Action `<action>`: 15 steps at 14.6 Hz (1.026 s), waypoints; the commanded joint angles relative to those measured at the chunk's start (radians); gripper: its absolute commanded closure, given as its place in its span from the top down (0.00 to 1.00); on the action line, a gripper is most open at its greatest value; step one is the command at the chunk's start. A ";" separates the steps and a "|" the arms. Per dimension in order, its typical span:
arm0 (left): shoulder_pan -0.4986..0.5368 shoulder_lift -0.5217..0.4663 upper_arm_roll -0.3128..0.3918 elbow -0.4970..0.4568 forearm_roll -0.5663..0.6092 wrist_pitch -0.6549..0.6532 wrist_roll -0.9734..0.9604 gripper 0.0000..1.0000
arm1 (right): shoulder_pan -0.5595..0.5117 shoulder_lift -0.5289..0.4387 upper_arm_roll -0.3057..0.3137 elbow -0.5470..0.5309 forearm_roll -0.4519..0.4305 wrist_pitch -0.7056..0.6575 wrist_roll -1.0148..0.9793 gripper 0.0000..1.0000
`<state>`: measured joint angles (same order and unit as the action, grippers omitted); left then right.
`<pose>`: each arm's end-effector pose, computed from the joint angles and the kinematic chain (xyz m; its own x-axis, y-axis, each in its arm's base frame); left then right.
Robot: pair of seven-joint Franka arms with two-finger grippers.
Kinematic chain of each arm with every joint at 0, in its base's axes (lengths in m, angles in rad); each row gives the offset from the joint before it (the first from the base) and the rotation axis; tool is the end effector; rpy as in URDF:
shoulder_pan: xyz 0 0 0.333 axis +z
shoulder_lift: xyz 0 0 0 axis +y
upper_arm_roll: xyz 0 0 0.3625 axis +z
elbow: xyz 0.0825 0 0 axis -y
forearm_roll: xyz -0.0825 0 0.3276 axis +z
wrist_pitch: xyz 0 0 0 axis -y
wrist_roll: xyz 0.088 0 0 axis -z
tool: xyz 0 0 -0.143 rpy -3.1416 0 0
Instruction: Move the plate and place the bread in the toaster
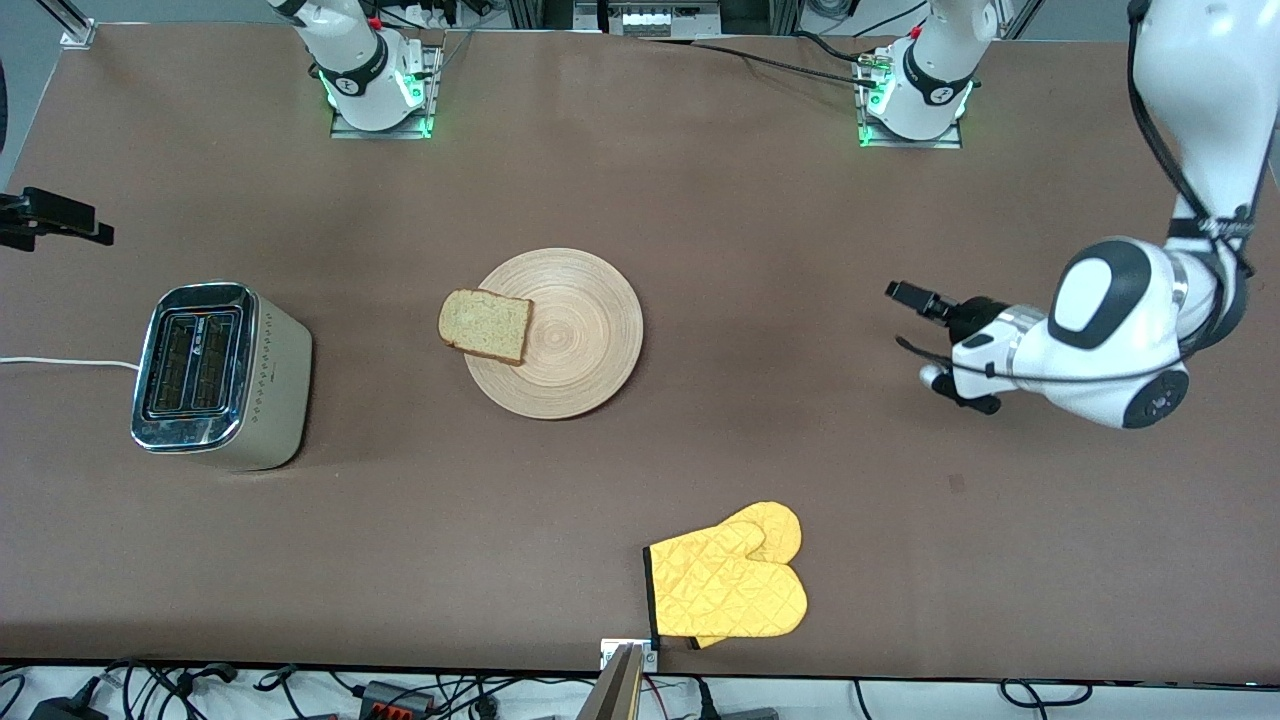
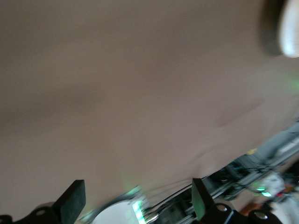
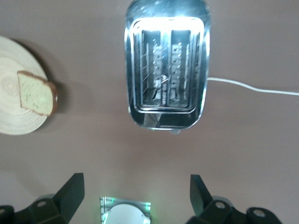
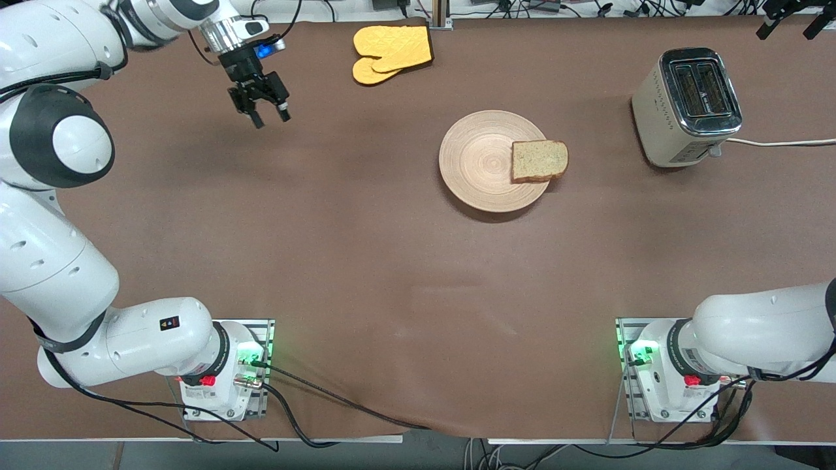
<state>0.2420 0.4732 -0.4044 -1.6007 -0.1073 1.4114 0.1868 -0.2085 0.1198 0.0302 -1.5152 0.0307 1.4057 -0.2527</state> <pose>0.5409 -0.0735 0.3866 0.7615 -0.3941 -0.5146 -0.2140 -0.9023 0.3743 0.5032 -0.0869 0.5852 0.9738 0.0840 -0.2114 0.0662 -0.9937 -0.0899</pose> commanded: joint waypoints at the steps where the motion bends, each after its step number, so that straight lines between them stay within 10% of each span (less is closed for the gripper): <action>1: -0.033 -0.056 0.001 -0.005 0.202 -0.035 -0.032 1.00 | 0.044 0.003 0.010 0.013 0.012 -0.057 0.018 1.00; 12: -0.038 -0.214 0.019 0.258 0.305 -0.045 -0.066 1.00 | 0.095 0.047 0.005 0.015 0.035 -0.063 0.000 1.00; 15: -0.183 -0.338 0.281 0.150 0.154 0.006 -0.098 1.00 | 0.080 0.080 -0.003 0.015 0.044 -0.068 0.001 1.00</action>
<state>0.1649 0.2306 -0.2957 -1.3587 0.1259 1.3827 0.1166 -0.1107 0.1759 0.0302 -1.5154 0.0631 1.3456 -0.2469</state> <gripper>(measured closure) 0.000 0.000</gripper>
